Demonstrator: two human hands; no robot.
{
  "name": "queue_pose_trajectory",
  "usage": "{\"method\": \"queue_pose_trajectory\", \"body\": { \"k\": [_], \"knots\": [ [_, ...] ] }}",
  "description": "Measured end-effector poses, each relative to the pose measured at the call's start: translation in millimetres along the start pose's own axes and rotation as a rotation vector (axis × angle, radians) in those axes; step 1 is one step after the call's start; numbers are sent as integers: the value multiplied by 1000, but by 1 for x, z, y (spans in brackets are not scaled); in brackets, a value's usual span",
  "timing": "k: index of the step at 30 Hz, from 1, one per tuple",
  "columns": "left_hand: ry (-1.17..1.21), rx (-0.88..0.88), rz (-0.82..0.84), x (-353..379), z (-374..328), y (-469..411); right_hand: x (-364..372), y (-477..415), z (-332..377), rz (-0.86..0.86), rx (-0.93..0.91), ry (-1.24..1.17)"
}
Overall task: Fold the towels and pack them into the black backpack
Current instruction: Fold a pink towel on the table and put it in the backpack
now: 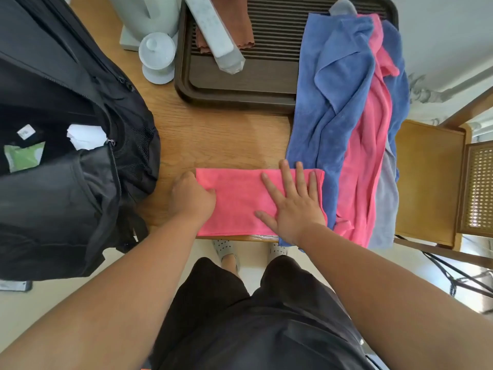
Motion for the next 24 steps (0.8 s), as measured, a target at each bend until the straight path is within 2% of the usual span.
{"method": "queue_pose_trajectory", "body": {
  "k": [4, 8, 12, 20, 24],
  "knots": [
    [122, -45, -43, -7, 6, -6, 0, -4, 7, -41, 8, 11],
    [380, -147, -142, -29, 16, -15, -7, -16, 30, -77, -22, -26],
    [456, -175, -148, -37, 25, -18, -12, -30, 59, -81, -56, -76],
    [406, -341, 37, -14, 39, -8, -3, -29, 61, -35, -26, -60],
    [430, -302, 67, -16, 37, -4, -2, -18, 57, -34, 21, -55]
  ]
}}
Point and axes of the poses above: each hand's wrist, its own y-axis away from the middle knuckle, its own x-axis out of the palm, z = x × y, the point moved 6 cm from there along -y, towards the middle knuckle, and after that the axes turned 14 degrees about -z, right-handed, at the moved point
